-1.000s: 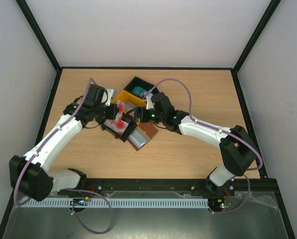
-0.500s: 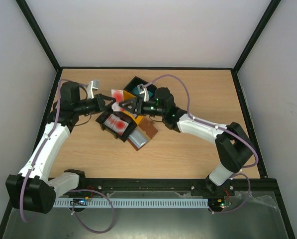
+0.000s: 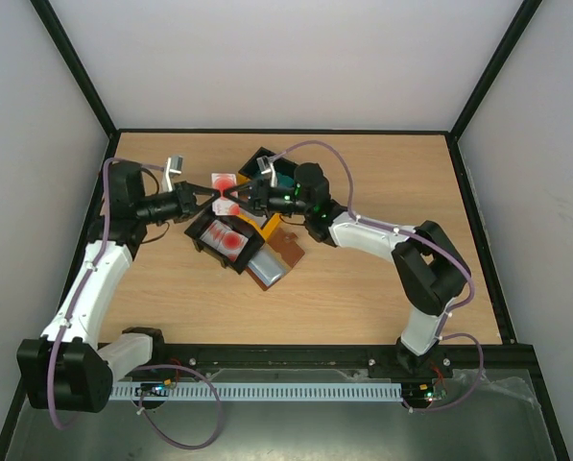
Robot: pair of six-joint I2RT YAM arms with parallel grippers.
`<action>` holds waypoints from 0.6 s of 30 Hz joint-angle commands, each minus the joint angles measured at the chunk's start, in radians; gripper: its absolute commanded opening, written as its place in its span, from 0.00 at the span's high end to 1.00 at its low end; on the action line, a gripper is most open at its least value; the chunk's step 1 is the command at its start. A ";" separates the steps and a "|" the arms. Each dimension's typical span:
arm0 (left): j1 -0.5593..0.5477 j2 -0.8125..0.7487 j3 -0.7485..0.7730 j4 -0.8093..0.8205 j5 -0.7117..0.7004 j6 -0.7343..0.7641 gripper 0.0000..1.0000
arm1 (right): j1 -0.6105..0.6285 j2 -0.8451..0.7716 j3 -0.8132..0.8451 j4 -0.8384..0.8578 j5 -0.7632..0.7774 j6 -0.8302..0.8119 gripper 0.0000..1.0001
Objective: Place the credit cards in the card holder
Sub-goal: Adjust the card holder at the center of the board.
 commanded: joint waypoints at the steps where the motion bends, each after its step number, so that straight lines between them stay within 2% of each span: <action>1: 0.017 -0.017 -0.008 0.055 0.074 -0.019 0.97 | -0.001 0.017 0.044 0.043 -0.029 0.012 0.78; 4: 0.034 -0.022 -0.009 0.054 0.087 -0.019 0.90 | -0.003 0.014 0.041 0.042 -0.013 0.014 0.92; 6: 0.041 -0.028 -0.012 0.059 0.097 -0.023 0.83 | -0.008 0.015 0.035 0.068 -0.006 0.037 0.97; 9: 0.047 -0.035 -0.018 0.064 0.108 -0.022 0.79 | -0.019 0.017 0.021 0.149 -0.022 0.099 0.98; 18: 0.057 -0.035 -0.037 0.045 0.115 0.002 0.81 | -0.032 0.020 -0.031 0.482 -0.087 0.372 0.98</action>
